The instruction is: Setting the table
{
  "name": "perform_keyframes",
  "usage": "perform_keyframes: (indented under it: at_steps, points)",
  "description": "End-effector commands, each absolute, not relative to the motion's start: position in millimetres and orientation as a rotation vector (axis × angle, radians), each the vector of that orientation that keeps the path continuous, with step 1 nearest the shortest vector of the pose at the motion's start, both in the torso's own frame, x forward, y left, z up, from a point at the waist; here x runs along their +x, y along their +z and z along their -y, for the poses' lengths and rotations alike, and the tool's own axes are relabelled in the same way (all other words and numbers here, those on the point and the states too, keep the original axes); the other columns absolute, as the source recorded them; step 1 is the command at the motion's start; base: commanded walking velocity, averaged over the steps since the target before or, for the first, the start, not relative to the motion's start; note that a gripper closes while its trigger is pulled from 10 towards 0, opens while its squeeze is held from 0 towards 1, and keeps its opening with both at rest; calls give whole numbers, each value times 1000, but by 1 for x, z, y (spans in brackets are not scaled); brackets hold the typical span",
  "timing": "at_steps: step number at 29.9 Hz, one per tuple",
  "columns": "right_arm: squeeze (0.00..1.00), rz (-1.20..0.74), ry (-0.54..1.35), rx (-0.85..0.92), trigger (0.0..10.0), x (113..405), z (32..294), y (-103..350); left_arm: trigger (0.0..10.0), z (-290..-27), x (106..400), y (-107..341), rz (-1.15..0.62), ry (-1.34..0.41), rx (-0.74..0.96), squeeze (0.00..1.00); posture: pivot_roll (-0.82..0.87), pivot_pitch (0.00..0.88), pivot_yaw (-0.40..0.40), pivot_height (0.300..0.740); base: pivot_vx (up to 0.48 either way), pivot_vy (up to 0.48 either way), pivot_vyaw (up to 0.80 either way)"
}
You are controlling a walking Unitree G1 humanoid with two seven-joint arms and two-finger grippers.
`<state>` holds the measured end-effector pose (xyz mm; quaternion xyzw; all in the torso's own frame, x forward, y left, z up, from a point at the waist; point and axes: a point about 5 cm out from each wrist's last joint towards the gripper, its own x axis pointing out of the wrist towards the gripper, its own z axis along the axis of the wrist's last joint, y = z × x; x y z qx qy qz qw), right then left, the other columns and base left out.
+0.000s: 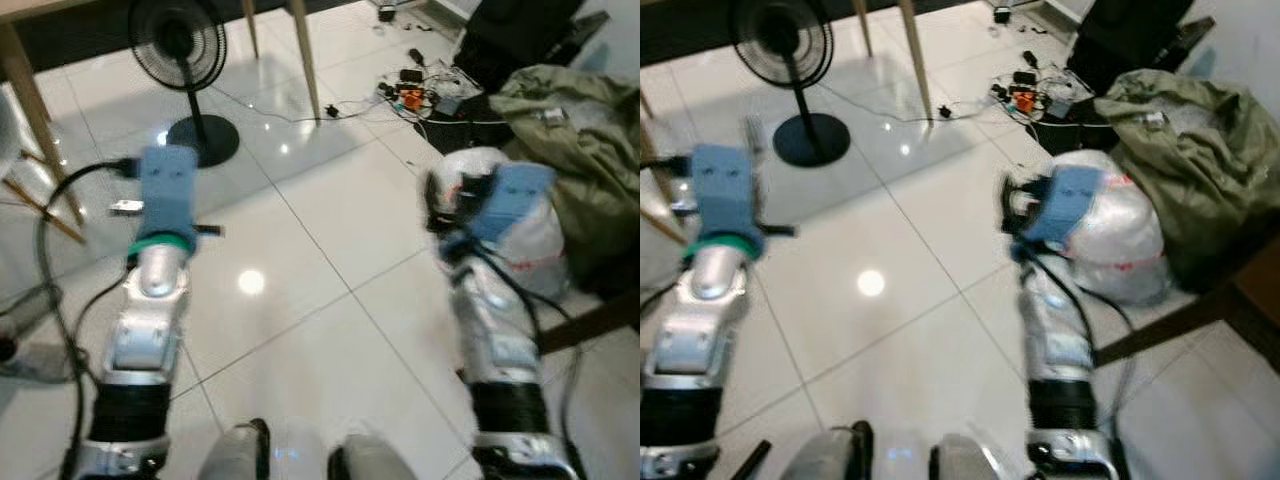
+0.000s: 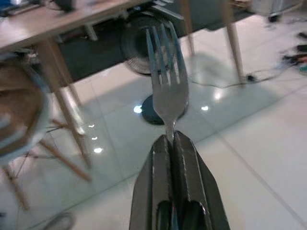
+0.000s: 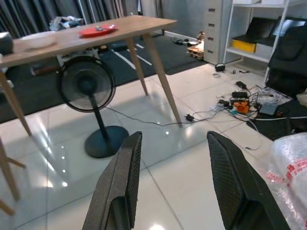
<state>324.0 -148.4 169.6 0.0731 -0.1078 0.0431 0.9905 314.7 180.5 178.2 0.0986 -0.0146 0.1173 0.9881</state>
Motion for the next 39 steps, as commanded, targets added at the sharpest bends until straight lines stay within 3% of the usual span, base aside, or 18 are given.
perform_keyframes:
  at_steps: [1,12,28,39]
  points:
    - [0,218,46,134,10000,322,159,168,10000,-173,315,177,33,211,196,0,-91,75,22,740,458,0,0]
    - [0,201,-22,1,10000,328,168,169,10000,-172,318,184,66,163,199,0,-85,74,26,740,461,0,0]
    - [0,255,18,157,10000,331,159,185,10000,-162,317,194,121,61,227,0,-72,63,24,740,461,0,0]
    - [0,266,34,159,10000,332,158,188,10000,-160,318,195,130,49,225,0,-76,55,22,740,461,0,0]
